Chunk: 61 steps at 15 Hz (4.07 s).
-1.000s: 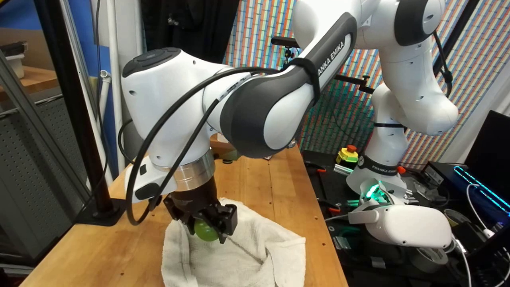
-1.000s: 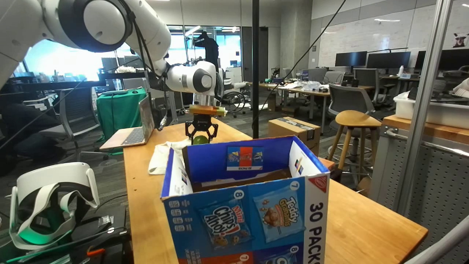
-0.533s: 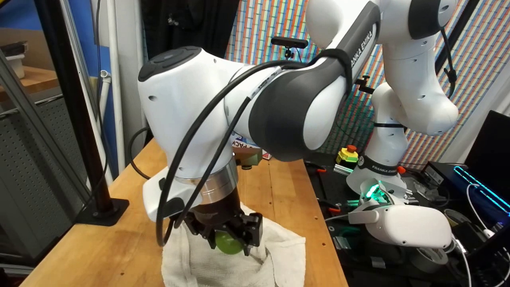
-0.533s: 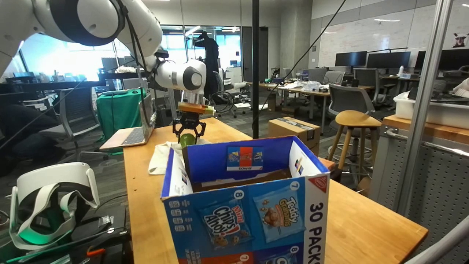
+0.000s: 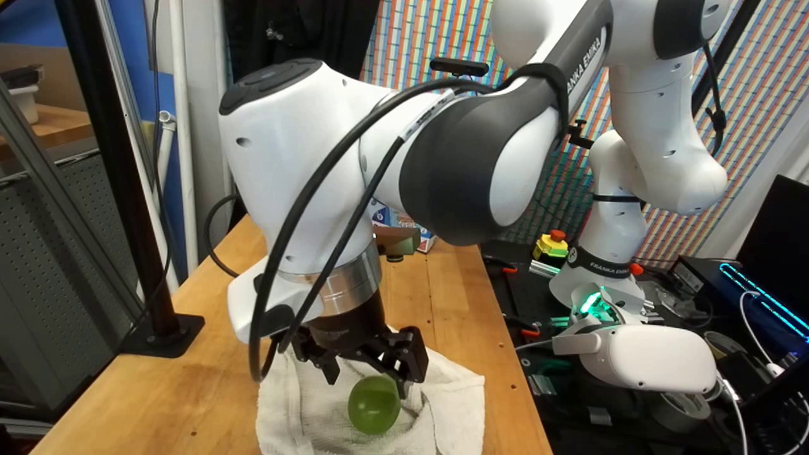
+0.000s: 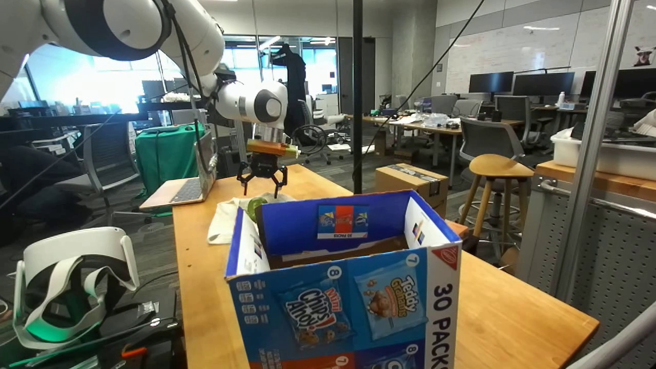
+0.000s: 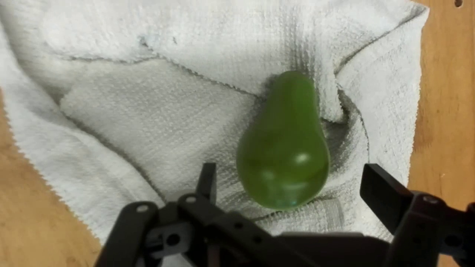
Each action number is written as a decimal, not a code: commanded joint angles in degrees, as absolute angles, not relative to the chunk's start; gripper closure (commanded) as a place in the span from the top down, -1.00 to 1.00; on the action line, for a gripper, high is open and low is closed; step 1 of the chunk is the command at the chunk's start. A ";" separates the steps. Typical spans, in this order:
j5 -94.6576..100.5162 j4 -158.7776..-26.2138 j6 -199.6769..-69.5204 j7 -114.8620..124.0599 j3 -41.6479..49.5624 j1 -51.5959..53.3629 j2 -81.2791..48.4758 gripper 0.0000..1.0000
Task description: Put the green object in the towel then put it in the box
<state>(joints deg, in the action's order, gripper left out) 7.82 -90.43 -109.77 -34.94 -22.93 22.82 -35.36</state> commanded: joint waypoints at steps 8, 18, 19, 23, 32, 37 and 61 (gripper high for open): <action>13.83 -94.59 -122.98 -32.54 -14.87 16.12 -27.49 1.00; 13.01 -95.75 -124.19 -29.58 -14.65 15.15 -32.09 1.00; 13.10 -95.78 -123.93 -29.56 -14.63 15.17 -32.66 1.00; 13.50 -95.75 -123.27 -29.25 -14.48 15.36 -34.80 0.96; 13.21 -97.69 -124.44 -29.34 -14.46 14.25 -34.28 -0.51; 10.71 -104.94 -127.96 -30.11 -15.77 11.56 -25.69 -1.00; -9.61 -152.92 -135.18 -39.62 -12.99 29.97 29.66 -0.91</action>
